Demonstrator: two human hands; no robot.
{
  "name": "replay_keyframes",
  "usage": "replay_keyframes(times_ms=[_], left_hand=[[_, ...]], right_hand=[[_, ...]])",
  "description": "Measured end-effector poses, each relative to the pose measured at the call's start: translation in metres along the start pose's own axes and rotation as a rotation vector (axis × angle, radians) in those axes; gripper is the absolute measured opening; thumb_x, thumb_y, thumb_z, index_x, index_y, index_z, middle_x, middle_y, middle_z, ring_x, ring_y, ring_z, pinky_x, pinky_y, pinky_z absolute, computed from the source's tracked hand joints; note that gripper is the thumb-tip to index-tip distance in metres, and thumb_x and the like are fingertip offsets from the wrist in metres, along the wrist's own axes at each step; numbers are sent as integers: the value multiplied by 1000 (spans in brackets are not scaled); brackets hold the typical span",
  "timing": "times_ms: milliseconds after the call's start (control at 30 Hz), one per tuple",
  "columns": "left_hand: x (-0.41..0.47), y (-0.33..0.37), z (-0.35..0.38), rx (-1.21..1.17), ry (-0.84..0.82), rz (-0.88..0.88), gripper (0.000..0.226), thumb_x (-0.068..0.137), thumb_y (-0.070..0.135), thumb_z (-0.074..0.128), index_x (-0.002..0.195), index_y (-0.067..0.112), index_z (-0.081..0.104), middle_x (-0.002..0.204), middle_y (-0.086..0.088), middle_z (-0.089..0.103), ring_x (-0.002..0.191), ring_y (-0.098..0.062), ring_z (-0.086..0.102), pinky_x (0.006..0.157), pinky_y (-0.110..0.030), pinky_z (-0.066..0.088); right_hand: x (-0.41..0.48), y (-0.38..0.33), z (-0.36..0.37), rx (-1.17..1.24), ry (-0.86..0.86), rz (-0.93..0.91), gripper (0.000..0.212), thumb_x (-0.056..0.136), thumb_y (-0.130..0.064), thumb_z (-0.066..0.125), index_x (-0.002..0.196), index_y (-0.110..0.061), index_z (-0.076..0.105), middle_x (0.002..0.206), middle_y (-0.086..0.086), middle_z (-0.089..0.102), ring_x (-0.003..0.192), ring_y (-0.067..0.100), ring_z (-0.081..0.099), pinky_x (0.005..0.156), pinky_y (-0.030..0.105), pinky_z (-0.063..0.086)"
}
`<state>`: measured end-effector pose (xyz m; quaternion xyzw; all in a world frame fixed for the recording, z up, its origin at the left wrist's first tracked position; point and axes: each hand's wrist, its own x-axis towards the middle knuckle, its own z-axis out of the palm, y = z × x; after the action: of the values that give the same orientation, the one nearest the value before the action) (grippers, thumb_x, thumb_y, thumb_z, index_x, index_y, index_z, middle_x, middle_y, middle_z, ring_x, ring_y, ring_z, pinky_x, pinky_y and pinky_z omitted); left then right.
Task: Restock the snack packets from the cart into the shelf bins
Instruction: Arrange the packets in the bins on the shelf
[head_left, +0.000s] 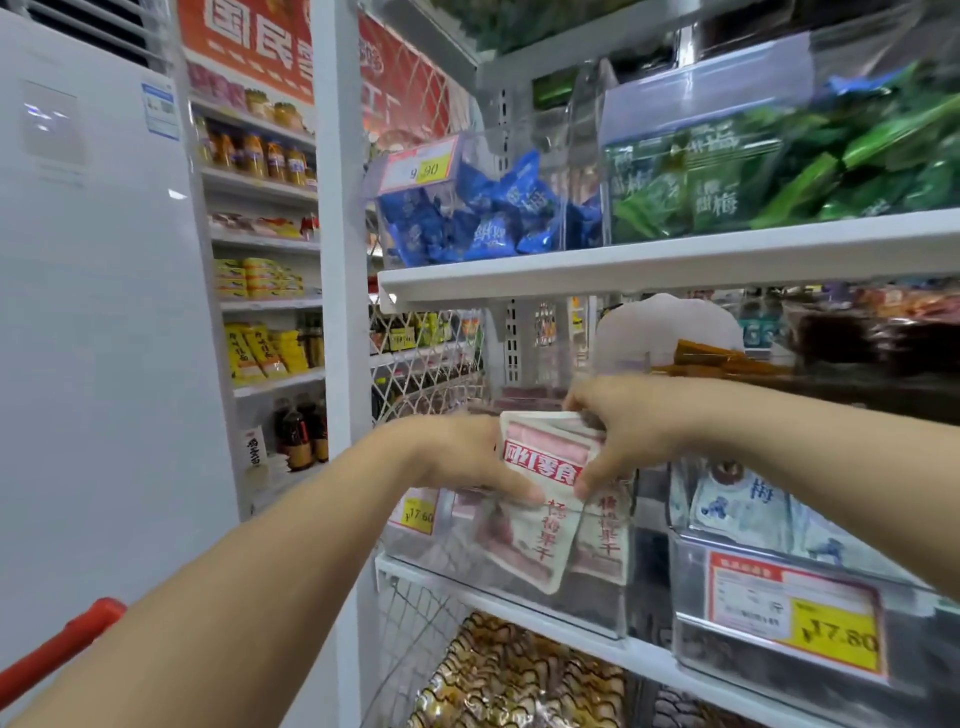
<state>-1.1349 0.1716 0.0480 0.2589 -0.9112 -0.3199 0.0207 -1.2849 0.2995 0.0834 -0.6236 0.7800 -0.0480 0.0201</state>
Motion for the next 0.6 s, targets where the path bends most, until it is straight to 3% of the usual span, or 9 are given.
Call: replay_keyframes(times_ms=[67, 133, 233, 333, 367, 400, 467, 500, 600], left_hand=[[5, 8, -3, 106, -72, -116, 21, 94, 33, 71, 107, 18, 67, 100, 0, 72, 82, -10, 63, 76, -19, 59], [11, 13, -5, 263, -105, -205, 26, 95, 43, 65, 88, 18, 61, 85, 9, 62, 66, -1, 57, 54, -10, 48], [18, 14, -8, 273, -164, -253, 26, 93, 43, 69, 97, 18, 64, 94, 9, 71, 70, 3, 63, 66, -13, 47], [10, 16, -11, 224, -262, -295, 46, 93, 39, 70, 132, 16, 60, 118, 3, 74, 105, -10, 70, 98, -24, 48], [10, 15, -11, 224, -283, -277, 51, 93, 39, 69, 138, 16, 58, 126, 3, 71, 112, -12, 68, 100, -24, 47], [12, 14, -12, 202, -295, -260, 51, 94, 36, 69, 137, 12, 58, 123, 2, 72, 110, -10, 69, 92, -19, 50], [17, 14, -11, 88, -284, -249, 41, 94, 27, 70, 125, 1, 60, 100, 1, 79, 84, -2, 74, 70, -12, 54], [20, 14, -10, 37, -290, -253, 36, 95, 24, 69, 119, -1, 60, 95, -1, 79, 76, -1, 74, 69, -12, 54], [23, 14, -2, -90, -309, -256, 29, 96, 19, 68, 110, -2, 55, 98, -7, 76, 82, -4, 75, 81, -18, 57]], right_hand=[[5, -1, -1, -99, -51, 6, 75, 63, -46, 91, 123, -23, 52, 114, -4, 60, 98, 24, 63, 83, 48, 59], [8, -1, -3, -112, -98, 19, 76, 64, -42, 91, 128, -25, 54, 110, -6, 58, 97, 25, 64, 82, 46, 60], [10, 1, -8, -93, -149, 38, 78, 68, -32, 90, 137, -29, 52, 103, -10, 51, 100, 24, 63, 84, 42, 60], [11, 1, -9, -88, -174, 49, 76, 74, -22, 85, 141, -29, 50, 108, -7, 48, 103, 26, 63, 84, 40, 60], [12, 1, -9, -95, -173, 46, 75, 76, -20, 83, 142, -27, 49, 111, -6, 48, 103, 26, 63, 84, 39, 60], [12, 0, -8, -113, -161, 38, 73, 78, -19, 81, 143, -25, 49, 114, -4, 50, 103, 25, 63, 85, 37, 59], [12, 0, -7, -170, -113, 13, 66, 82, -18, 77, 143, -19, 51, 119, -2, 57, 103, 19, 60, 86, 30, 55], [11, -1, -6, -184, -85, 5, 62, 84, -18, 75, 142, -17, 52, 121, -3, 59, 103, 18, 59, 85, 28, 54], [10, 1, -7, -144, -52, 16, 57, 86, -15, 73, 140, -17, 54, 122, -2, 63, 103, 17, 60, 85, 27, 53]])
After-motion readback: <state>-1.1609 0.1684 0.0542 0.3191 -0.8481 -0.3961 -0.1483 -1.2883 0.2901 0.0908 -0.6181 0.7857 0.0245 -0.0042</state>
